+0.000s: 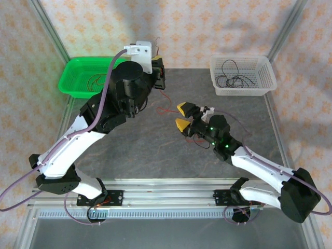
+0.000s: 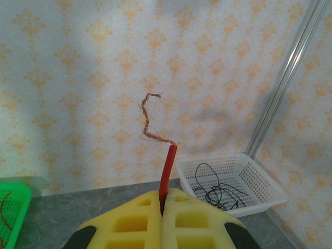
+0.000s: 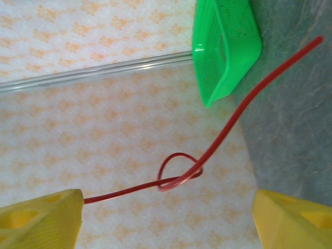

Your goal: Untangle the cables

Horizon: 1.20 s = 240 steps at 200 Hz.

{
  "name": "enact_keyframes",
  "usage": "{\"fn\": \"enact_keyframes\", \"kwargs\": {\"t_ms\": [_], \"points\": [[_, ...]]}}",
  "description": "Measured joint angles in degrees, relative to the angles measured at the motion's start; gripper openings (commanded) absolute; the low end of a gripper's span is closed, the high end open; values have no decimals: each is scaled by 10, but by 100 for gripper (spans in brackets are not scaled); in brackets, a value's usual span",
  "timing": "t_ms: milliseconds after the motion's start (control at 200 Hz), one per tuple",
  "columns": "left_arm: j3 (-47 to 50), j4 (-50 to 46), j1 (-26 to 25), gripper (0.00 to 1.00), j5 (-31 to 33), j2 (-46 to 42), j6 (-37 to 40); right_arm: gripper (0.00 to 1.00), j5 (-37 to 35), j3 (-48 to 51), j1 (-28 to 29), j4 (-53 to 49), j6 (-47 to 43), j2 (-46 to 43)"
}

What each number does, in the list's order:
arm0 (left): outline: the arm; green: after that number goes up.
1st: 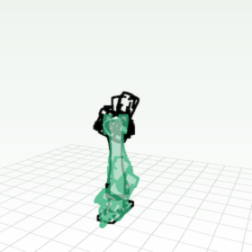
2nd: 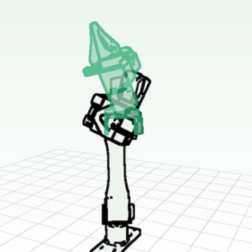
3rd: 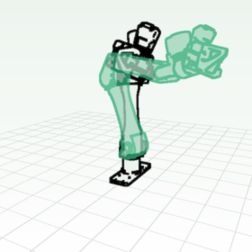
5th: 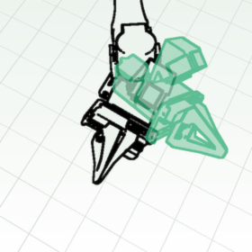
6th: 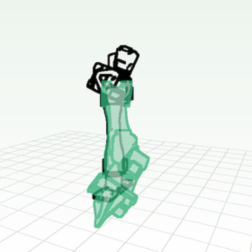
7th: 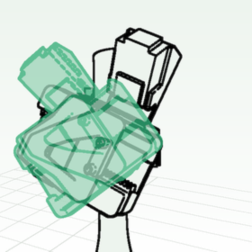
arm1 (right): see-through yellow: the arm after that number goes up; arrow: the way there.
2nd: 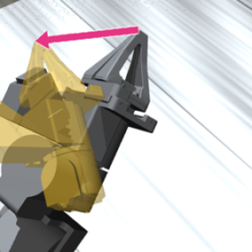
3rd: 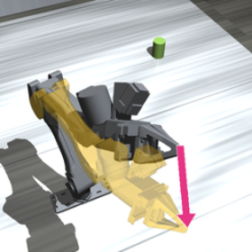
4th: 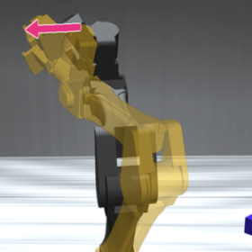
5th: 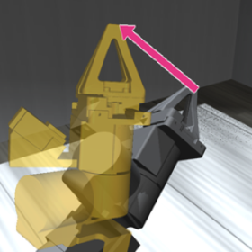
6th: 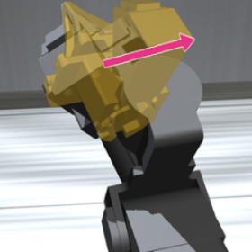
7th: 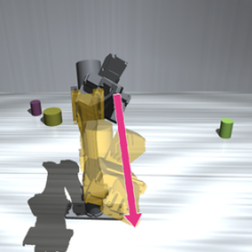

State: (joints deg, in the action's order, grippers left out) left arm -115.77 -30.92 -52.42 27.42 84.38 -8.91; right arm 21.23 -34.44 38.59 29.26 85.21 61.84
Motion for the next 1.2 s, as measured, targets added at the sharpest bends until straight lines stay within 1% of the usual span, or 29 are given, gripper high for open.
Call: {"fn": "enact_keyframes", "kwargs": {"t_ms": [170,225,270,325,365,390,415,435,566,676,791,956,1081,1201], "points": [[0,3,0,0,-5,3,0,74,-9,-2,0,37,38,39],[0,3,0,0,-7,3,0,68,-9,-2,0,49,47,59],[0,4,0,0,-10,3,0,60,-12,-3,0,59,57,74],[0,4,0,0,-12,3,-1,41,-17,-3,1,67,58,90],[0,4,0,0,-14,3,-1,23,-20,-4,2,70,63,97],[0,4,0,0,-14,3,-1,13,-24,-4,2,70,59,99],[0,4,0,0,-14,3,-2,5,-27,-4,3,70,60,100],[0,4,0,0,-14,3,-2,0,-31,-4,3,70,60,100],[0,4,0,0,-10,3,-1,0,-63,-4,4,43,36,82],[0,3,0,0,13,1,1,0,-96,8,0,1,6,28],[8,5,0,0,59,-12,11,0,-130,48,-27,-54,-27,-58],[29,8,-1,0,126,-50,33,0,-179,104,-65,-144,-58,-159],[29,19,-1,0,162,-62,49,0,-201,132,-89,-194,-70,-216],[29,20,-4,0,173,-59,61,0,-207,141,-103,-210,-76,-240]]}}
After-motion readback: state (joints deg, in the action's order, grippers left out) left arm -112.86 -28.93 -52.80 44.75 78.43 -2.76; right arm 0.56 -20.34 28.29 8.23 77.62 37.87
